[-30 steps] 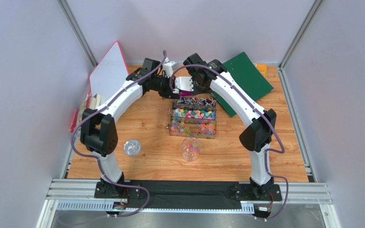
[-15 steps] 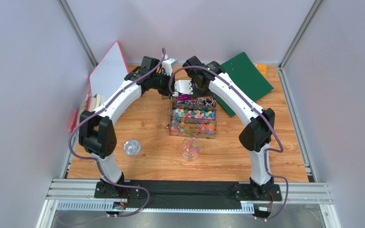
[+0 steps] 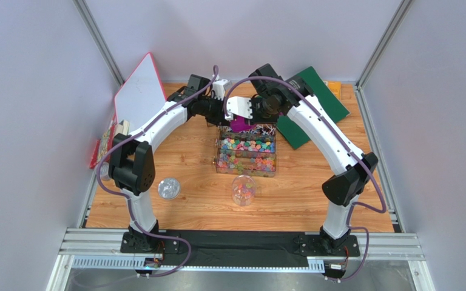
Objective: Pack the candies
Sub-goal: Adjust the spatula, then scoop the fake candies from the storage box.
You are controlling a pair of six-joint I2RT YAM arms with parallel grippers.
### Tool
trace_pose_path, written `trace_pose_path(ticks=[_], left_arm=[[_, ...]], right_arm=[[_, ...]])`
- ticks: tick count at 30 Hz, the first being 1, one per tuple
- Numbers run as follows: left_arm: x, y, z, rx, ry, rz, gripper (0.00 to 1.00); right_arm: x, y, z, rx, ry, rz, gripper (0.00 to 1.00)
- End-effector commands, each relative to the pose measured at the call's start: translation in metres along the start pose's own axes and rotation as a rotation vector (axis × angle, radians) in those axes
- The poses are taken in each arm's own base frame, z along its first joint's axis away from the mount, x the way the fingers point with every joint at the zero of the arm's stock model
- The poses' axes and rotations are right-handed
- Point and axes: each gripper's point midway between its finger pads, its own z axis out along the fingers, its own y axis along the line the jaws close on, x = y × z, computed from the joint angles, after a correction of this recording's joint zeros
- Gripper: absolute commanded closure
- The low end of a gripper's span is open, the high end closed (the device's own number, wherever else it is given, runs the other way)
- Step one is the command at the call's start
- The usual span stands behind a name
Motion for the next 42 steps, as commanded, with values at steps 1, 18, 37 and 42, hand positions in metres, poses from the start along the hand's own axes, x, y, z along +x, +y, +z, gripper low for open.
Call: trace_pose_path(ticks=[1,18,37,42], left_arm=[[-0.02,0.001,-0.006,-0.038,-0.051,0.043,1.0],[0.034,0.062,-0.07,-0.431,-0.034,0.213,1.0],[0.122,0.084,-0.014,-0.359,0.19,0.026,1.0],[0.128,0.077,-0.001,-0.325,0.205,0.015,1.0]], right_arm=[[0.004,0.046,-0.016,-0.168,-0.04,0.02,1.0],[0.102,0.102,0.033,-0.462,0.431,0.125,1.0],[0.138,0.106,0.014,-0.405,0.574,0.219,1.0],[0.149,0.105,0.014,-0.406,0.626,0.2,1.0]])
